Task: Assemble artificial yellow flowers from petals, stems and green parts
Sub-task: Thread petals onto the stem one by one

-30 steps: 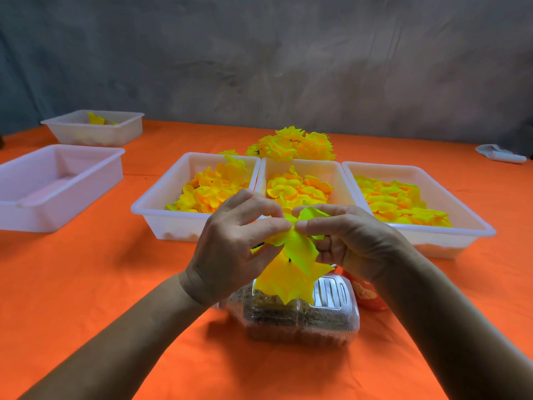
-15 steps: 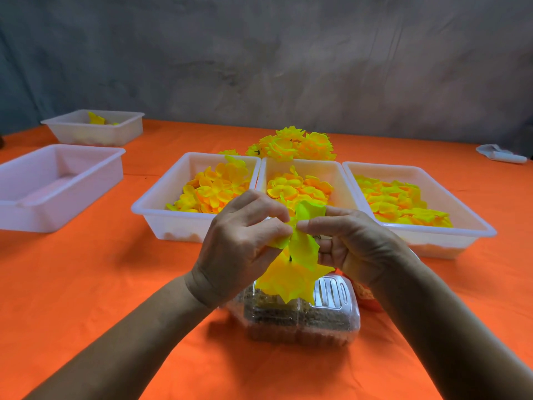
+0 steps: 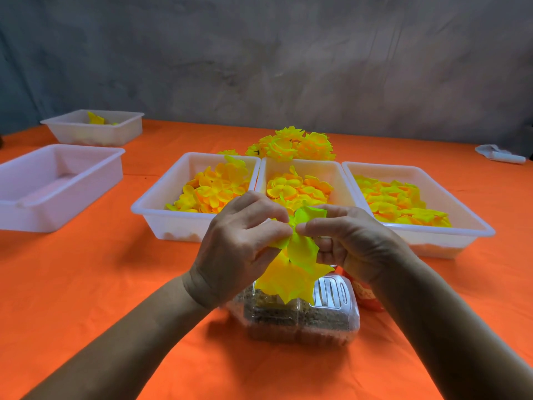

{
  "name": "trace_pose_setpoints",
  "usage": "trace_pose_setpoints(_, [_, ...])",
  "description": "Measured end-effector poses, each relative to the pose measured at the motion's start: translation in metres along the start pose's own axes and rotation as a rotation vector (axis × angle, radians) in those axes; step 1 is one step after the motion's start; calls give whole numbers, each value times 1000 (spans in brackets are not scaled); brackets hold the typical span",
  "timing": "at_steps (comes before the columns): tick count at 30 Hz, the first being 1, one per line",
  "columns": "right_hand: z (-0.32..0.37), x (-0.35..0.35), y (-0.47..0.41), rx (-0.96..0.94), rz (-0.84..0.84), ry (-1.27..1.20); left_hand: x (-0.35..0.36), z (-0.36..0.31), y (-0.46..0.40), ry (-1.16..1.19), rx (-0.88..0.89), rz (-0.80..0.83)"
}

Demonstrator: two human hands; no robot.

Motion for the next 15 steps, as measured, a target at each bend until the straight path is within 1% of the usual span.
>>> trace_pose_setpoints(11, [-2, -4, -3, 20, 37, -1, 2, 0, 2, -23, -28, -42])
trace_pose_setpoints(15, [-3, -3, -2, 43, 62, -45, 2, -1, 2, -19, -24, -41])
Point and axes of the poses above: each hand's wrist, its own y-axis away from the middle knuckle, its own x-axis out of the palm, z = x × y, the point moved 1 cm from there along -y, towards the middle knuckle, and after that the axes turned 5 degrees about -x, right-handed, at the moved point
